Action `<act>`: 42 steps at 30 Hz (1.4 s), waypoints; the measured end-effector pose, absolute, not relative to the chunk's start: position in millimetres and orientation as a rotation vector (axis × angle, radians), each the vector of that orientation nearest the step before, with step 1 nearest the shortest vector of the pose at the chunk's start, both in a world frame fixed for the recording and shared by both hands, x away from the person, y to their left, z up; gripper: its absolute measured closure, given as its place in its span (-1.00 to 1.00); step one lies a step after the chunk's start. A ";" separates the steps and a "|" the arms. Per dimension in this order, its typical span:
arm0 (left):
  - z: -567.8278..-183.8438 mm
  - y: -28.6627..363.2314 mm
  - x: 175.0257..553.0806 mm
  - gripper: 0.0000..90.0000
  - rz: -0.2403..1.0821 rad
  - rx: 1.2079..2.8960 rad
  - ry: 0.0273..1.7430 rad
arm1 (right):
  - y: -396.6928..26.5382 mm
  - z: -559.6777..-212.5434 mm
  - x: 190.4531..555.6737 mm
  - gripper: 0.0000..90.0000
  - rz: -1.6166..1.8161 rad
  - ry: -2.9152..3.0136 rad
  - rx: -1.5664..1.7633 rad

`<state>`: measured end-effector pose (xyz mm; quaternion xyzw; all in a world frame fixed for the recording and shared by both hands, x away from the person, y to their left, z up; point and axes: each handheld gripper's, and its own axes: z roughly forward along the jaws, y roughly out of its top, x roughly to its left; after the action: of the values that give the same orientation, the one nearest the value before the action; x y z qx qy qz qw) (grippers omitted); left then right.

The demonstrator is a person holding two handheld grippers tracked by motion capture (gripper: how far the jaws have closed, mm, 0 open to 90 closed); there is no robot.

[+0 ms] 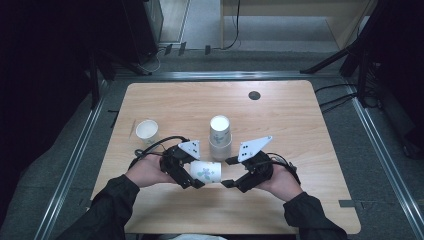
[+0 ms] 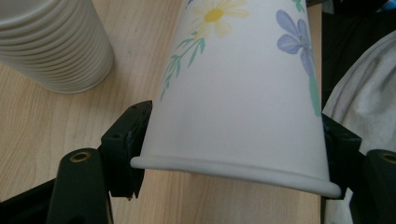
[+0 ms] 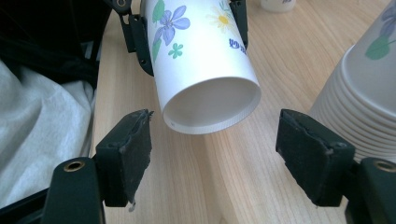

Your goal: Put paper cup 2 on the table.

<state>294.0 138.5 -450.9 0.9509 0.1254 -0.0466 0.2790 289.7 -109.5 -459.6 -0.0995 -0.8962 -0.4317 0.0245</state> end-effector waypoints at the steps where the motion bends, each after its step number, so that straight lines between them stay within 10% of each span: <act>1: -450.9 138.5 294.0 -0.40 -0.125 2.551 0.336 | -108.9 -460.4 289.4 -0.40 -1.328 -2.775 -0.308; 42: -455.6 114.7 284.7 -0.53 -0.124 2.651 0.301 | -73.0 -471.3 280.2 -0.24 -1.183 -2.843 -0.147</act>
<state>284.7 114.7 -455.6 0.9652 0.1095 -0.0453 0.2332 280.2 -73.0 -471.3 -0.0476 -0.9218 -0.3835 0.0297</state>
